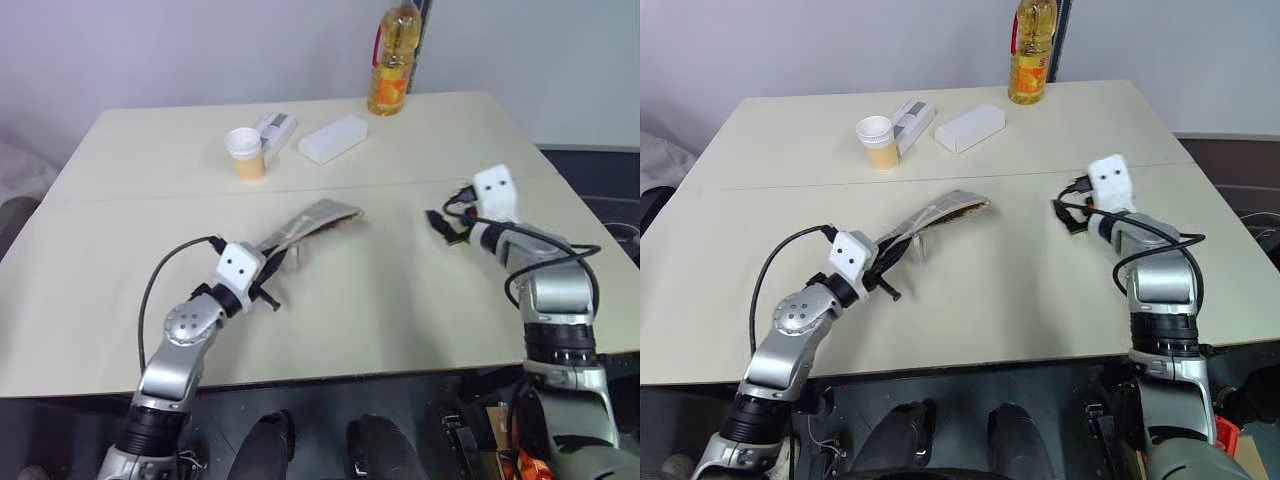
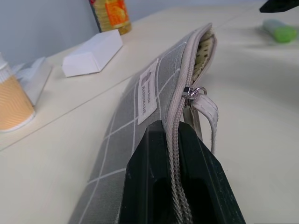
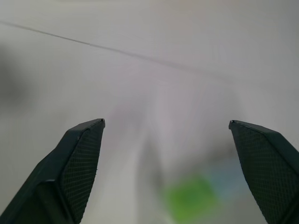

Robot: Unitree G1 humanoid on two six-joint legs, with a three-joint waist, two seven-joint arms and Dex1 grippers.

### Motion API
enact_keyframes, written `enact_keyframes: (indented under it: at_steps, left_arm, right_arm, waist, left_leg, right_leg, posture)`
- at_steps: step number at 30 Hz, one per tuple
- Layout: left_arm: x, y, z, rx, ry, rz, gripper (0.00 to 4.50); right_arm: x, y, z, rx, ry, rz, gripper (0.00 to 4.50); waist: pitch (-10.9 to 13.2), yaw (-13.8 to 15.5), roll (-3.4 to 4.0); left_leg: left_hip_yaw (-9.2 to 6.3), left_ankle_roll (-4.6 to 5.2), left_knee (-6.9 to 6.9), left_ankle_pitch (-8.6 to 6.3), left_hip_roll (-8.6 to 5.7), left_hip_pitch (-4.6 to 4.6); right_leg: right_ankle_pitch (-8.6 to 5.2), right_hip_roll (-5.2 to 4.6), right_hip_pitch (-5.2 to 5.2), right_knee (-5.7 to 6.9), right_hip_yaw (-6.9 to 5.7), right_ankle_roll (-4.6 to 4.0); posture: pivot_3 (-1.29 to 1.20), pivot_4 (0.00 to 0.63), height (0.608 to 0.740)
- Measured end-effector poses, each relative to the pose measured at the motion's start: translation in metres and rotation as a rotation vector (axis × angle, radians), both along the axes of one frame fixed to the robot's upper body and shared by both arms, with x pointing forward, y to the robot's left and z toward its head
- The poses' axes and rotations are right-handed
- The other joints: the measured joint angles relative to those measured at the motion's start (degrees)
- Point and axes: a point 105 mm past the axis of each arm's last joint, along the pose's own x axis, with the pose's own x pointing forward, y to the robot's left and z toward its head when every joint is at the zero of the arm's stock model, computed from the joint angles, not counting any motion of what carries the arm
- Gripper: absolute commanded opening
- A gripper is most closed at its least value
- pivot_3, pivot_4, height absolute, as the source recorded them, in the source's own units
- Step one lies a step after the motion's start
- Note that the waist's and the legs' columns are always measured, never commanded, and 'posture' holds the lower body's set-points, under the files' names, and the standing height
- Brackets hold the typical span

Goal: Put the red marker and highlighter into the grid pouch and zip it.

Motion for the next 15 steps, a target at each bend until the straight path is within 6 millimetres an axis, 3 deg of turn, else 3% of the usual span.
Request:
enact_keyframes:
  at_steps: [5,11,15]
  left_arm:
    - [0.000,-0.008,-0.002,0.010,0.005,-0.013,0.00]
    - [0.005,-0.010,0.002,0.025,-0.011,-0.017,0.00]
    - [0.005,-0.009,0.003,0.026,-0.015,-0.014,0.00]
  right_arm:
    - [0.008,-0.014,-0.020,0.094,0.059,-0.197,4.48]
    - [0.017,-0.003,-0.038,0.228,0.146,-0.321,4.48]
    - [0.017,-0.002,-0.043,0.286,0.176,-0.365,2.65]
  waist:
    - [0.0,-0.2,0.03]
    - [0.0,-0.2,0.04]
    - [0.0,-0.1,0.04]
  left_leg:
    - [0.19,0.01,-0.02,0.00,0.02,0.01]
    - [0.29,0.02,0.00,0.01,0.01,0.01]
    - [0.33,0.02,0.00,0.01,0.00,0.00]
  right_leg:
    - [0.00,0.04,-0.02,0.05,0.02,0.00]
    - [0.00,0.05,-0.02,0.09,0.03,0.00]
    - [0.00,0.05,-0.02,0.07,0.03,0.00]
  posture:
    - [0.00,0.150,0.740]
    - [0.00,0.150,0.740]
    - [0.00,0.150,0.740]
